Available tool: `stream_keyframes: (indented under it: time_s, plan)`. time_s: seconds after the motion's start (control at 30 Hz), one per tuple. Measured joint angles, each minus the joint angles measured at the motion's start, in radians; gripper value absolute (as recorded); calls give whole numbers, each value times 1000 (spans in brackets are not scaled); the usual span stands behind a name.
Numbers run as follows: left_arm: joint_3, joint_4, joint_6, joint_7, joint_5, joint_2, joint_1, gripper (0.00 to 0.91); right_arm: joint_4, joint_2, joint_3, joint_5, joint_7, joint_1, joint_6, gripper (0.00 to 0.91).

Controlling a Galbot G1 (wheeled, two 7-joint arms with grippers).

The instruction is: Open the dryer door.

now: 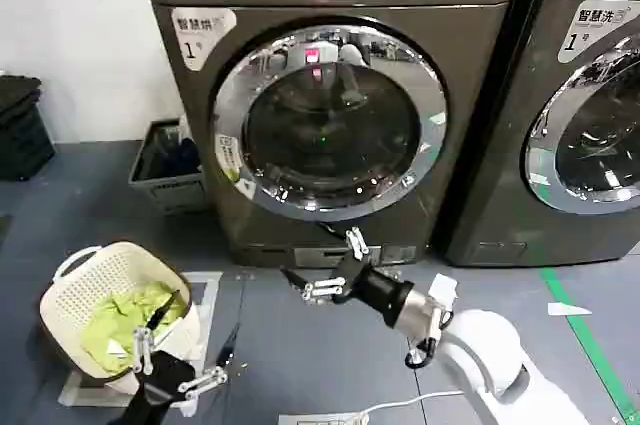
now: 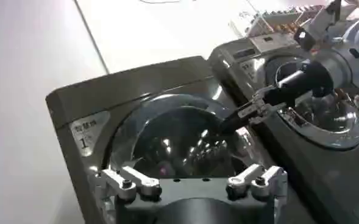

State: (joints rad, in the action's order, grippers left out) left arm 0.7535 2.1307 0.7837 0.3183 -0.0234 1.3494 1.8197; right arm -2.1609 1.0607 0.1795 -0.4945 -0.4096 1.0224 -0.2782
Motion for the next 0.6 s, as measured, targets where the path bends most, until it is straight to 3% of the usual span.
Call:
stream_keyframes:
  time_s: [0.6]
  plan:
    - [11,5,1,0,3,4,4,907,87,-8,-17,-56,31,-101,-4,907]
